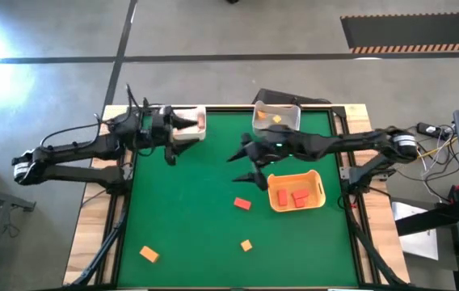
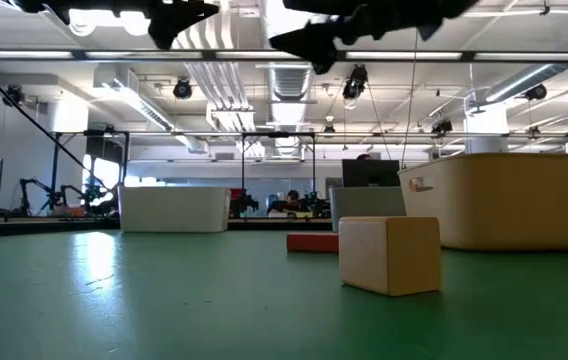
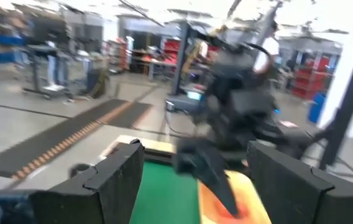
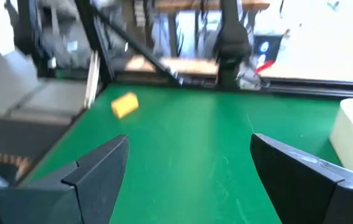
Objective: Sort & place blocks by color
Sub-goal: Put the orange block into the yellow bin
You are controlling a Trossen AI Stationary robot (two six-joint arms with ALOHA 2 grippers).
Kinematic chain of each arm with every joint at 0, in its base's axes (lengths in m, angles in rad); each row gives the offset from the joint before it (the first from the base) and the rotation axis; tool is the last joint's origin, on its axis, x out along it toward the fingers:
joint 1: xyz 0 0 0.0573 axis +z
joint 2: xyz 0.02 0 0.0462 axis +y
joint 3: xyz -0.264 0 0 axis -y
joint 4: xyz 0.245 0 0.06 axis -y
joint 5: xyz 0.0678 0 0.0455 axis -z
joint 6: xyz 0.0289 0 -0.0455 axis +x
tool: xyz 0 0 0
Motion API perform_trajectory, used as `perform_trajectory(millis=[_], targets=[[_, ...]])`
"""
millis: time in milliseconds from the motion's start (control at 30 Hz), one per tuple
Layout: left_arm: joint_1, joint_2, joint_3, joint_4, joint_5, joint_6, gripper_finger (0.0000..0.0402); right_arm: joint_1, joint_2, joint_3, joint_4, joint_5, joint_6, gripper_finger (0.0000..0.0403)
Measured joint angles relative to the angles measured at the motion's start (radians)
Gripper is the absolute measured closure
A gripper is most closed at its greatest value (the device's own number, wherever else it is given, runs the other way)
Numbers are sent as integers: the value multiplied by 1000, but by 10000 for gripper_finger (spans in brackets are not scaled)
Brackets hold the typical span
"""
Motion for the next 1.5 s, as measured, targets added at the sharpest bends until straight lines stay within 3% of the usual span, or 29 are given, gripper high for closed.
perform_trajectory(millis=[167, 300, 567, 633, 867, 1100, 1500], targets=[[-86, 64, -1, 43, 0, 1, 134, -4, -134, -218, 134, 77, 57, 77], [-123, 122, -1, 103, -2, -1, 134, -5, -227, -347, 131, 156, 107, 76], [-161, 225, -1, 129, -6, -6, 134, 7, -385, -528, 46, 161, 320, 77], [-164, 248, -1, 136, -7, -27, 134, 45, -412, -537, -19, 183, 350, 79], [-169, 312, -1, 157, -12, -53, 134, 203, -435, -475, -243, 409, 411, 95], [-218, 425, 0, 201, -12, -54, 134, 277, -416, -380, -440, 522, 432, 96], [-354, 795, 68, 206, -6, 87, 134, 302, -433, -369, -457, 601, 416, 97]])
